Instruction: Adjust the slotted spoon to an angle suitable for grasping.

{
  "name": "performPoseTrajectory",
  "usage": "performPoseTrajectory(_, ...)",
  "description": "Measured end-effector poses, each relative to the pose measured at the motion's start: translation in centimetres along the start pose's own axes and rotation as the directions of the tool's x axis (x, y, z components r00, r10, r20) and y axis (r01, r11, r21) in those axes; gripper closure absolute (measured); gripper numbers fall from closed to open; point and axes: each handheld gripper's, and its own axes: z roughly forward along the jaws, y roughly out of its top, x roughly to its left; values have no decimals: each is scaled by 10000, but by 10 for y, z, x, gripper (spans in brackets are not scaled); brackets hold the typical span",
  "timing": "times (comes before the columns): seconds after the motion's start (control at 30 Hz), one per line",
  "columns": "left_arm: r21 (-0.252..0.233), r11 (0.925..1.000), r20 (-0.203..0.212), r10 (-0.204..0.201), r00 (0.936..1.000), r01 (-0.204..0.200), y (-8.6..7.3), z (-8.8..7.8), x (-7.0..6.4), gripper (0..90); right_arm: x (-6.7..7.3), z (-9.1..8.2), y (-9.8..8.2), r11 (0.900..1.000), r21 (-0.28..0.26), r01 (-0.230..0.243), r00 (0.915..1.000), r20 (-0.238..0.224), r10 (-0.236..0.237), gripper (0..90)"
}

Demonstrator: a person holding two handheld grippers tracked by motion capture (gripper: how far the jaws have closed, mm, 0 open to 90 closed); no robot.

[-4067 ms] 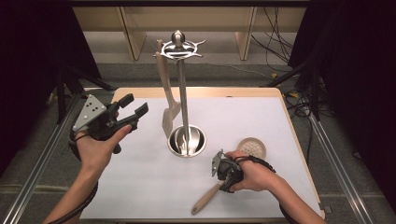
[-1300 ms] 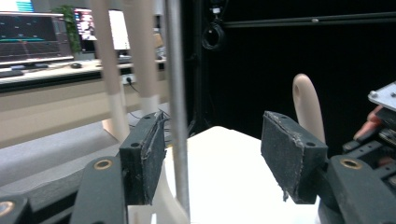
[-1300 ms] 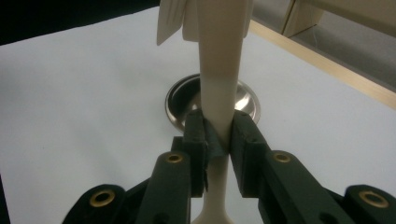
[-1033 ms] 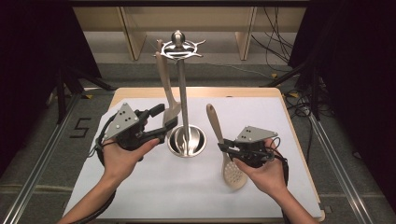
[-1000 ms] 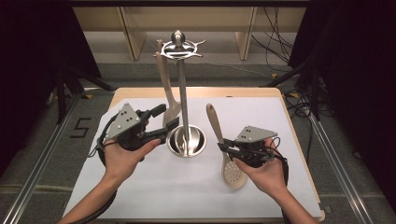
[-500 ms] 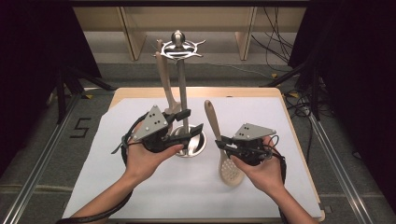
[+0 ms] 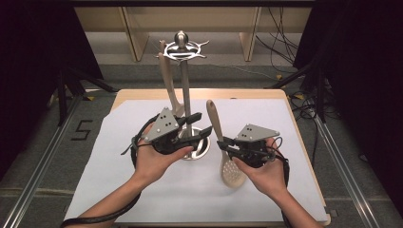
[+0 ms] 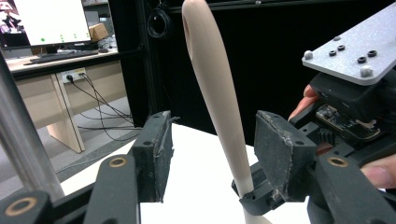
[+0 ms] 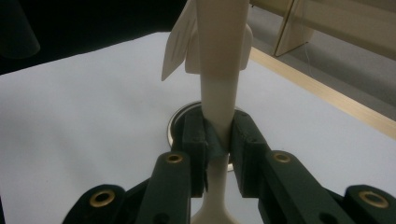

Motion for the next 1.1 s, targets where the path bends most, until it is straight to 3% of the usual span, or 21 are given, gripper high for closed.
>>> performPoseTrajectory(0.33,46,9999,121,-164,9998,164,-1,9,-3,488,3,1,2,9996,-253,-109,9998,150,113,784)
performPoseTrajectory(0.37,59,9998,136,-185,9997,184,-1,10,-4,494,2,0,2,9999,-150,64,9999,123,-62,784)
performPoseTrajectory(0.4,78,9997,128,-221,9997,220,-2,11,-5,499,2,0,2,9999,-121,-86,9999,69,87,784)
performPoseTrajectory(0.87,250,9996,194,-118,9997,113,-5,17,-6,588,5,3,3,9996,-236,-148,9998,136,151,783)
performPoseTrajectory(0.93,234,9996,244,-156,9996,150,-5,18,-6,605,5,2,4,9999,-92,-110,9999,41,110,783)
performPoseTrajectory(0.97,204,9992,207,-358,9991,353,-6,19,-7,614,5,3,4,9999,-96,-84,10000,18,85,784)
performPoseTrajectory(1.03,143,9998,225,-128,9997,125,-5,19,-6,640,7,3,5,9999,-154,-52,9999,97,53,784)
performPoseTrajectory(1.1,116,9998,222,-153,9996,150,-5,19,-6,669,8,3,6,9999,-60,-161,9999,52,161,783)
